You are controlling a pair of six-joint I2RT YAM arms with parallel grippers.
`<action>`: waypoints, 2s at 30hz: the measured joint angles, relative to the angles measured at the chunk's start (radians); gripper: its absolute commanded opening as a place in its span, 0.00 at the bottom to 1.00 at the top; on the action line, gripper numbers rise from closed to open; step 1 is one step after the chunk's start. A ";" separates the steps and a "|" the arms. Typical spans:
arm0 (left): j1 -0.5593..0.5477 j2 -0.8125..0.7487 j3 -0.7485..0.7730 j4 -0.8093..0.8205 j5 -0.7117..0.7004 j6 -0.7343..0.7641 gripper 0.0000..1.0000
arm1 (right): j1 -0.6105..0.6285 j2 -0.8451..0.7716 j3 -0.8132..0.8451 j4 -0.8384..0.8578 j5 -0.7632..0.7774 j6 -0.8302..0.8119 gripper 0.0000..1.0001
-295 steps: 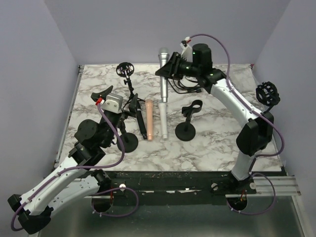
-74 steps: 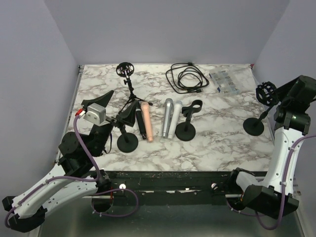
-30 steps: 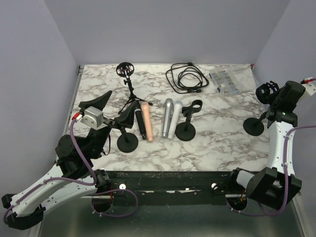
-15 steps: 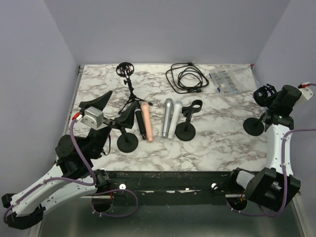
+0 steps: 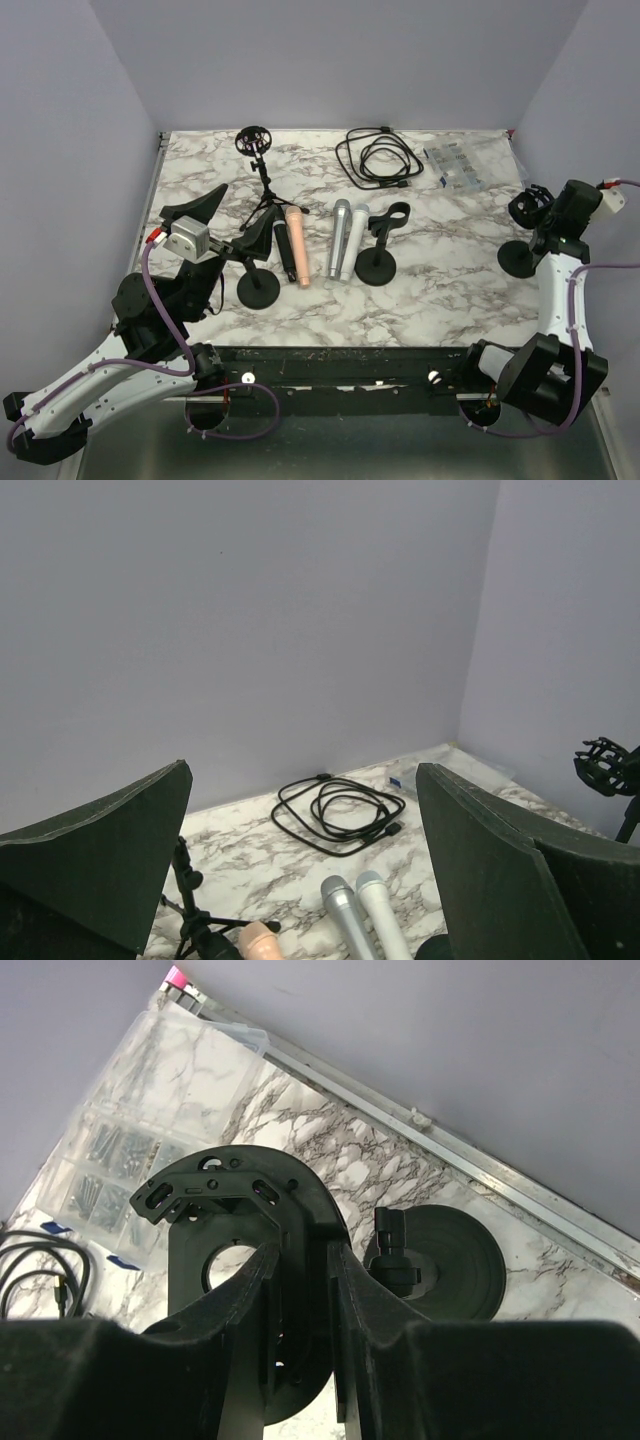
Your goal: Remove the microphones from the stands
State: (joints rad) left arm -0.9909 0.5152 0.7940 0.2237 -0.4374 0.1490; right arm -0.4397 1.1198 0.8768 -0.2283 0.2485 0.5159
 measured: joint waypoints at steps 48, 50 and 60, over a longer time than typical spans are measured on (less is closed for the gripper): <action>-0.006 -0.076 0.018 -0.120 -0.093 -0.031 0.99 | 0.523 -0.251 0.325 -0.179 -0.548 -0.174 1.00; -0.005 -0.166 0.027 -0.139 -0.092 -0.049 0.99 | 0.524 -0.309 0.325 -0.175 -0.509 -0.185 1.00; -0.005 -0.397 0.113 -0.206 -0.067 -0.095 0.99 | 0.524 -0.445 0.325 -0.140 -0.321 -0.197 1.00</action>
State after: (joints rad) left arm -0.9962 0.1184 0.9066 0.0177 -0.5041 0.0544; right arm 0.0841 0.6750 1.2015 -0.3687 -0.0723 0.3191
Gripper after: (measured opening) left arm 0.980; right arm 0.998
